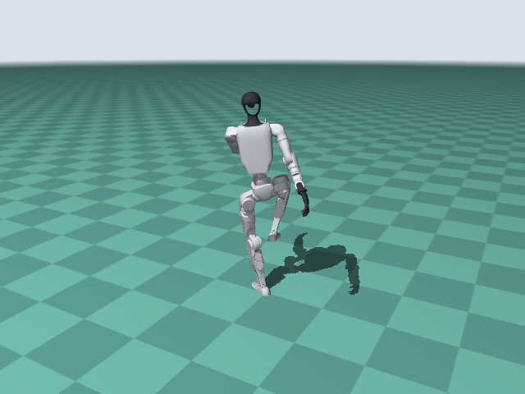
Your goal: Upper body actions
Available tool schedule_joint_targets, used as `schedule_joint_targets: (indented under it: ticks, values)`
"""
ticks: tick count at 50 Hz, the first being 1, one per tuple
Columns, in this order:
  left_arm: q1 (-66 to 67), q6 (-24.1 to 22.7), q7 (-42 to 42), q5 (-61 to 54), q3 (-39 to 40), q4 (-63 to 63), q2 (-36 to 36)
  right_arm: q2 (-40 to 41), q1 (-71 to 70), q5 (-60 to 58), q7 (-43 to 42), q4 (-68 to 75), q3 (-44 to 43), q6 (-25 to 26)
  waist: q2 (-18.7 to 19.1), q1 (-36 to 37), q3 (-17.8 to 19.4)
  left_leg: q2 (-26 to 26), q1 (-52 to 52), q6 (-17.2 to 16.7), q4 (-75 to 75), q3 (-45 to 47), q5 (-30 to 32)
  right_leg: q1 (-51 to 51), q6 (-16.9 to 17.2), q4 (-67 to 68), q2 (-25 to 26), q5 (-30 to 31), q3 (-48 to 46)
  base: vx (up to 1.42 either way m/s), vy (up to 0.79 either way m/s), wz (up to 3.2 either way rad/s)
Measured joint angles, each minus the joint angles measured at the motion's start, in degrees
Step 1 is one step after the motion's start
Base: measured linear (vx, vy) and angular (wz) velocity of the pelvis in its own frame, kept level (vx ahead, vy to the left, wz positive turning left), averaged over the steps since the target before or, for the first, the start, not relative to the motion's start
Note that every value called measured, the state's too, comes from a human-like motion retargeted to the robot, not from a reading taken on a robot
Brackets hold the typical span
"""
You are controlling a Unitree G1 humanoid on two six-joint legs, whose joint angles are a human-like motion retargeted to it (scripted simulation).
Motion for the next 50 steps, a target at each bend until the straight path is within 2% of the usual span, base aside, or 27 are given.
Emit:
schedule_joint_targets:
  ticks: [3,5,10,13,14,15,17,18,19,20,22,23,25,27,32,35,40,45,50]
  values:
    - [1.38,-0.14,-0.33,-1.39,0.19,-0.68,-1.50,1.34,-1.99,-1.05,1.17,0.00,0.46,-1.56,-1.18,0.76,-2.68,-2.15,-0.30,-0.43,-1.88,0.86,0.98,9.12,-0.01,-4.91,-0.50,1.31,-1.72,-0.07,-0.05,-0.37]
    - [4.01,-0.73,-1.13,-3.30,-0.41,-1.64,-1.39,1.96,-5.51,-4.03,3.21,0.00,1.81,-2.89,-1.61,2.62,-4.01,-2.55,-0.61,-0.95,-2.50,3.00,1.28,16.22,0.52,-10.48,1.29,4.19,-2.56,-0.10,-0.08,-0.80]
    - [13.51,-0.75,-2.48,-5.12,-3.33,-1.23,-1.94,4.35,-11.07,-11.74,6.09,-3.84,5.81,-3.72,-1.94,7.46,-9.42,-4.70,-0.52,-1.80,-5.66,6.48,1.89,35.58,6.02,-29.92,6.44,12.19,-1.37,0.00,-0.02,-0.68]
    - [20.82,-0.45,-4.18,-5.83,-4.41,0.67,-2.64,5.62,-13.45,-15.26,6.75,-7.36,8.13,-4.24,-3.43,9.77,-13.67,-7.54,-1.14,-2.33,-8.06,7.80,2.68,44.73,12.16,-47.34,11.11,20.09,5.15,-0.03,-0.10,-0.44]
    - [23.14,-0.28,-4.94,-6.21,-4.35,1.55,-3.09,5.96,-14.41,-15.99,6.87,-8.43,8.88,-4.50,-4.33,10.58,-14.87,-8.88,-1.50,-2.41,-8.51,8.38,2.76,47.44,14.95,-53.47,12.50,17.80,8.74,-0.04,-0.10,-0.42]
    - [25.41,-0.07,-5.76,-6.64,-4.14,2.47,-3.57,6.27,-15.45,-16.62,6.99,-9.47,9.62,-4.75,-5.33,11.45,-15.95,-10.28,-1.90,-2.44,-8.81,9.08,2.74,50.03,17.86,-59.47,13.86,12.90,12.81,-0.07,-0.11,-0.56]
    - [29.83,0.58,-8.67,-8.15,-3.22,4.15,-3.83,7.02,-17.85,-17.73,7.55,-11.47,10.99,-5.32,-6.87,13.19,-17.14,-11.93,-2.33,-2.85,-9.15,10.81,2.70,54.52,16.20,-67.84,13.04,2.53,8.90,-0.10,-0.12,-0.61]
    - [32.02,1.01,-10.38,-8.79,-2.39,4.97,-3.66,7.51,-19.08,-18.19,7.85,-12.36,11.60,-5.69,-7.44,13.66,-17.47,-12.30,-2.44,-3.21,-9.21,11.35,2.71,56.08,14.55,-71.27,12.56,-0.89,4.23,-0.13,-0.21,-0.43]
    - [34.17,1.33,-11.40,-9.20,-1.73,5.72,-3.60,7.97,-20.09,-18.39,8.17,-13.30,12.16,-6.04,-7.93,14.00,-17.64,-12.56,-2.52,-3.59,-9.22,11.67,2.80,56.43,13.73,-73.87,12.63,-1.59,3.78,-0.15,-0.30,-0.27]
    - [36.31,1.59,-12.08,-9.51,-1.14,6.43,-3.61,8.42,-20.98,-18.46,8.50,-14.26,12.70,-6.40,-8.39,14.29,-17.73,-12.77,-2.60,-3.98,-9.20,11.87,2.92,56.16,13.35,-76.05,12.99,-0.93,5.44,-0.17,-0.34,-0.38]
    - [39.69,1.70,-12.38,-9.43,0.32,8.34,-3.23,8.92,-23.30,-17.59,10.05,-16.04,13.80,-7.11,-8.50,16.47,-17.36,-11.76,-3.26,-4.83,-8.75,13.70,3.13,55.49,14.84,-78.81,13.15,1.99,9.28,-0.26,-0.32,-0.74]
    - [41.01,1.58,-11.91,-8.91,1.32,9.44,-3.35,8.96,-24.65,-16.79,10.64,-16.78,14.23,-7.58,-8.03,18.02,-17.21,-10.69,-3.97,-5.26,-8.47,14.87,3.23,55.30,15.51,-79.56,13.02,2.94,6.12,-0.35,-0.29,-0.87]
    - [43.85,1.04,-10.38,-8.17,4.02,11.40,-3.59,8.87,-27.16,-15.09,11.46,-18.12,16.15,-8.57,-7.90,18.80,-16.51,-9.37,-5.12,-6.11,-7.50,16.15,3.44,53.77,14.35,-79.48,13.66,3.33,6.65,-0.31,-0.28,-0.54]
    - [46.27,0.79,-10.47,-9.11,6.04,13.96,-2.88,8.80,-29.28,-14.71,12.11,-19.11,18.12,-9.29,-7.68,17.26,-14.95,-8.92,-5.49,-6.62,-6.97,15.97,4.08,52.32,12.95,-78.52,14.53,3.00,11.56,-0.23,-0.22,0.04]
    - [46.55,2.90,-11.28,-8.29,8.88,26.36,-1.57,8.39,-31.31,-14.22,13.51,-21.23,19.27,-9.78,-5.77,13.76,-11.02,-7.55,-7.57,-8.21,-4.97,12.15,6.08,53.01,12.50,-79.03,15.26,2.98,9.33,-0.32,-0.11,0.59]
    - [46.35,4.12,-10.50,-5.25,8.23,33.15,-0.12,7.88,-30.21,-13.10,12.43,-19.60,18.38,-9.88,-5.39,13.50,-11.11,-7.59,-10.16,-8.95,-3.41,8.95,7.43,52.38,12.05,-79.11,15.22,2.45,9.42,-0.13,-0.09,0.73]
    - [48.54,4.83,-7.21,0.42,6.30,35.78,0.46,7.07,-27.74,-13.90,9.50,-12.72,16.07,-7.04,-5.43,16.58,-10.71,-8.72,-12.18,-9.86,-2.76,3.48,9.23,52.07,11.74,-79.21,14.59,2.29,8.44,-0.07,-0.03,0.30]
    - [52.42,4.53,-7.21,2.73,8.33,33.72,-0.47,6.10,-25.74,-14.46,6.82,-5.76,16.95,-3.31,-4.65,16.18,-11.51,-7.85,-10.84,-9.28,-4.74,6.57,7.95,51.53,11.87,-79.39,14.45,2.18,7.29,0.00,0.05,0.26]
    - [55.01,4.52,-8.53,0.60,10.52,32.67,-1.83,6.03,-23.16,-15.61,4.88,-4.33,17.37,-1.92,-3.39,15.09,-12.92,-8.01,-10.57,-8.47,-8.61,6.64,9.20,50.99,12.30,-79.42,14.72,2.08,6.17,0.05,0.07,0.11]
